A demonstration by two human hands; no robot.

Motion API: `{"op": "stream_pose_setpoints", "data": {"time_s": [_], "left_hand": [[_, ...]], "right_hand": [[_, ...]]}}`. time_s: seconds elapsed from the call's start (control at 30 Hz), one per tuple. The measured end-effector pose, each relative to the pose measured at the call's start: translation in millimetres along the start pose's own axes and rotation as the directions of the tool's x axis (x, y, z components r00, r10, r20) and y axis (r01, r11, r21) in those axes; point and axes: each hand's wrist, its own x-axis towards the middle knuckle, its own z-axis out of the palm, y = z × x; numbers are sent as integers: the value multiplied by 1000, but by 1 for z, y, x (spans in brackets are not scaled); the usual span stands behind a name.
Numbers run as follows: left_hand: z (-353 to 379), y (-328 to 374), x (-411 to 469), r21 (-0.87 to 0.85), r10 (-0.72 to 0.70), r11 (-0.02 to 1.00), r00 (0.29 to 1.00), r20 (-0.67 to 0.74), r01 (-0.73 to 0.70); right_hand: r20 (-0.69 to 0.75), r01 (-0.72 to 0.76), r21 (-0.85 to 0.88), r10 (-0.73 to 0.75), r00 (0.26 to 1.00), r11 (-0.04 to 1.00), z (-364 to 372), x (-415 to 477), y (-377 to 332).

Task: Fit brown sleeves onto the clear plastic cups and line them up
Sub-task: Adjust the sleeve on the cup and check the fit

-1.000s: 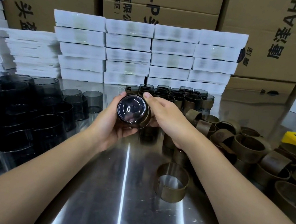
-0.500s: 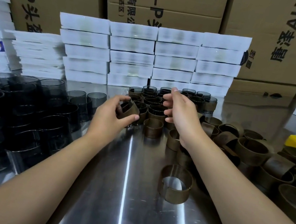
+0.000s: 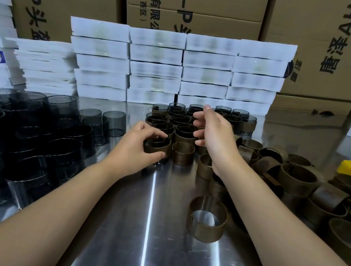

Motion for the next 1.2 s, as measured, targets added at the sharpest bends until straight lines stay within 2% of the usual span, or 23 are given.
{"op": "stream_pose_setpoints", "data": {"time_s": [0.1,0.17,0.23,0.3,0.37,0.4,0.47,0.67,0.87,1.03,1.2], "left_hand": [[-1,4,-2,-24,-8,1000,998,61,10],[-2,5,-3,-21,-28,999,997,78,29],[-4,5,-2,28,-51,998,998,46,50],[-5,5,-2,72,-80,994,997,12,78],[-5,4,-2,88,-119,989,993,-1,119],[-4,3,-1,92,-146,985,989,-6,146],[-3,0,1,69,-209,975,978,-19,210],[1,-1,2,-110,-287,952,958,-10,285],[2,-2,2,-64,-285,956,958,15,286],[3,2,2,-118,-297,947,955,28,298],[4,9,-1,-177,-290,932,943,161,316]], "right_hand": [[-13,12,-30,-12,1000,999,-1,1,1],[8,71,-172,-70,997,983,-2,1,5],[83,137,-378,-114,990,916,-4,0,10],[180,180,-589,-89,980,788,-5,-2,15],[261,218,-776,-14,965,592,-5,-4,18],[285,236,-829,19,958,507,-4,-5,19],[295,255,-868,30,955,427,-3,-7,18],[212,218,-887,-60,975,408,-4,-9,13],[217,221,-871,-60,974,439,-1,-10,13],[194,197,-864,-55,979,464,-1,-9,14],[193,198,-852,-60,979,485,-1,-9,14]]}}
